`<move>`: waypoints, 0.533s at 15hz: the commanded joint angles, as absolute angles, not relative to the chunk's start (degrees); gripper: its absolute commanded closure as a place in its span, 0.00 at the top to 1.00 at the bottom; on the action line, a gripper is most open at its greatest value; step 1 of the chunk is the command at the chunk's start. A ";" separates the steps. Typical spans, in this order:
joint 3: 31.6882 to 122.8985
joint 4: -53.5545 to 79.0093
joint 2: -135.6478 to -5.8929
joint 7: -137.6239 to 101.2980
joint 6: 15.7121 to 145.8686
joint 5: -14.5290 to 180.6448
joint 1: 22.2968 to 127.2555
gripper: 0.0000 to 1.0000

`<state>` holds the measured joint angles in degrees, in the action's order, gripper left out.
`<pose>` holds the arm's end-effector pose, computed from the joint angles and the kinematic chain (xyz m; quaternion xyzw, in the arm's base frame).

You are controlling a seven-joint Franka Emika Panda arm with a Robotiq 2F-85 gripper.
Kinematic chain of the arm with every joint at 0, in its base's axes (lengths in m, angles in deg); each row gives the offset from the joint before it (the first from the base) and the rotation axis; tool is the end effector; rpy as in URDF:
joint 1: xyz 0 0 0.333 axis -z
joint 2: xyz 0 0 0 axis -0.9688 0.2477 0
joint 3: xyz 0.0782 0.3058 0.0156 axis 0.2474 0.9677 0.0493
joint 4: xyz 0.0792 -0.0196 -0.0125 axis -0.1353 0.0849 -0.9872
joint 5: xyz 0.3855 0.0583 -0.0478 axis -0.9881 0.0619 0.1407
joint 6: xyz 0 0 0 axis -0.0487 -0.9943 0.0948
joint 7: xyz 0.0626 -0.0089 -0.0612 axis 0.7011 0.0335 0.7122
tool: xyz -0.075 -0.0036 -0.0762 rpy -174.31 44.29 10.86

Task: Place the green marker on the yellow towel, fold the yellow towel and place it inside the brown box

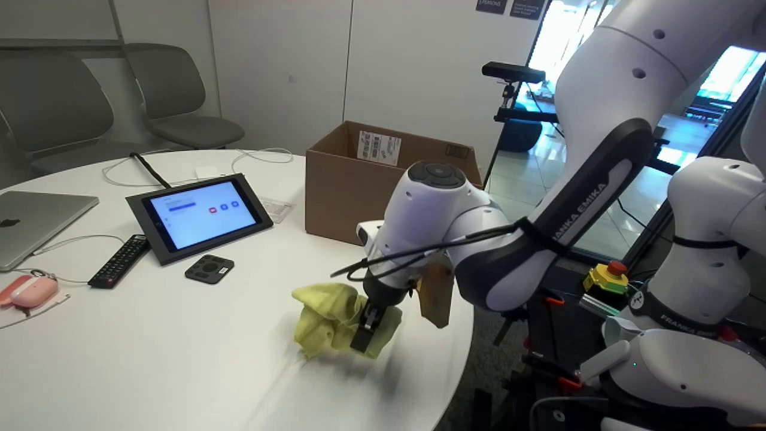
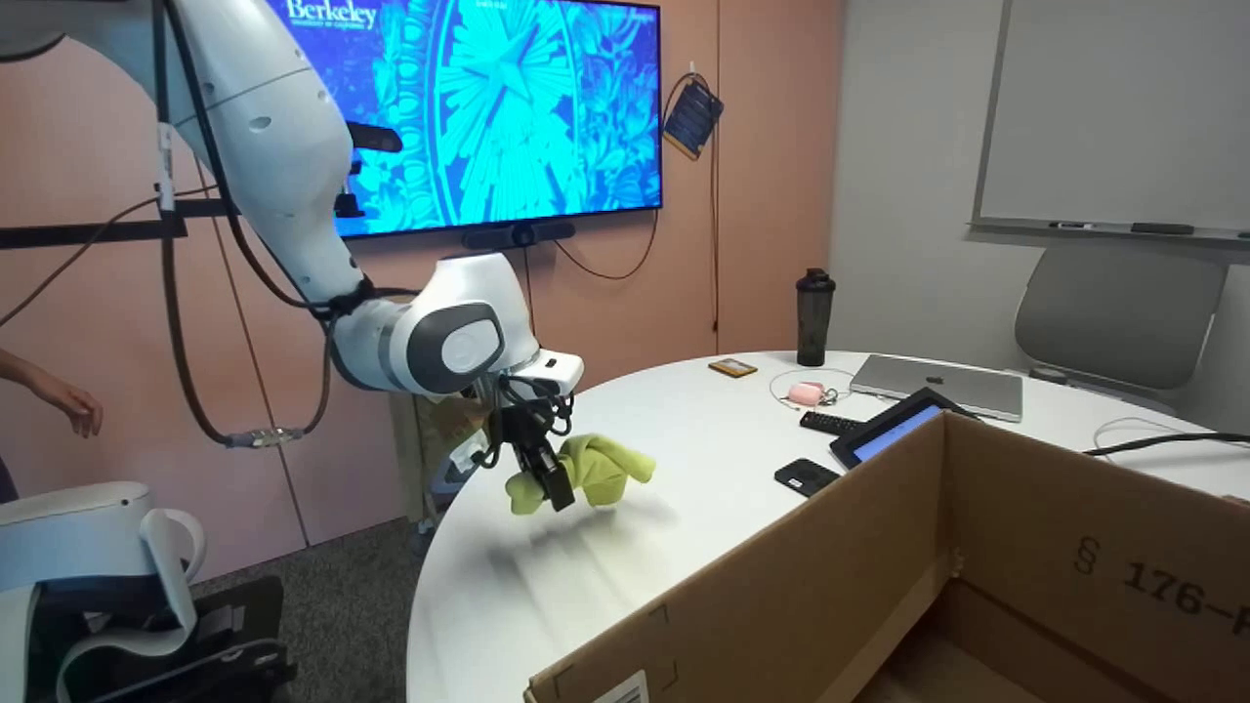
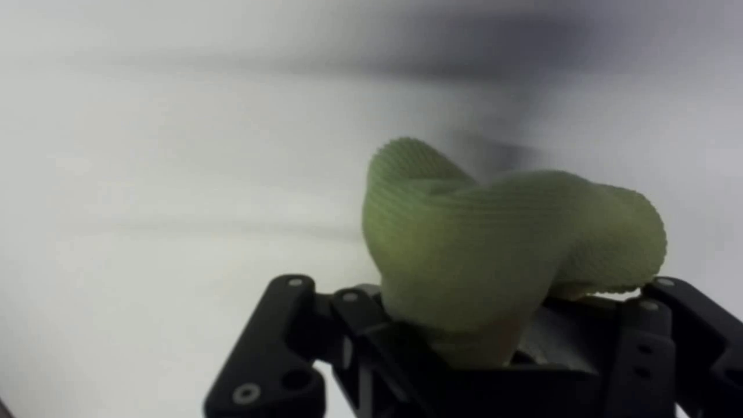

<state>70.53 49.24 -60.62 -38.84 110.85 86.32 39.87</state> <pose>0.5001 0.2379 0.1754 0.9930 0.0619 0.0985 0.0191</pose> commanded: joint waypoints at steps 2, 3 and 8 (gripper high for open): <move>66.06 53.91 -72.16 -41.21 109.15 92.55 41.35 0.05; 65.18 53.92 -74.05 -41.95 108.57 94.47 42.10 0.04; 57.52 51.14 -83.01 -51.64 104.43 104.31 44.28 0.04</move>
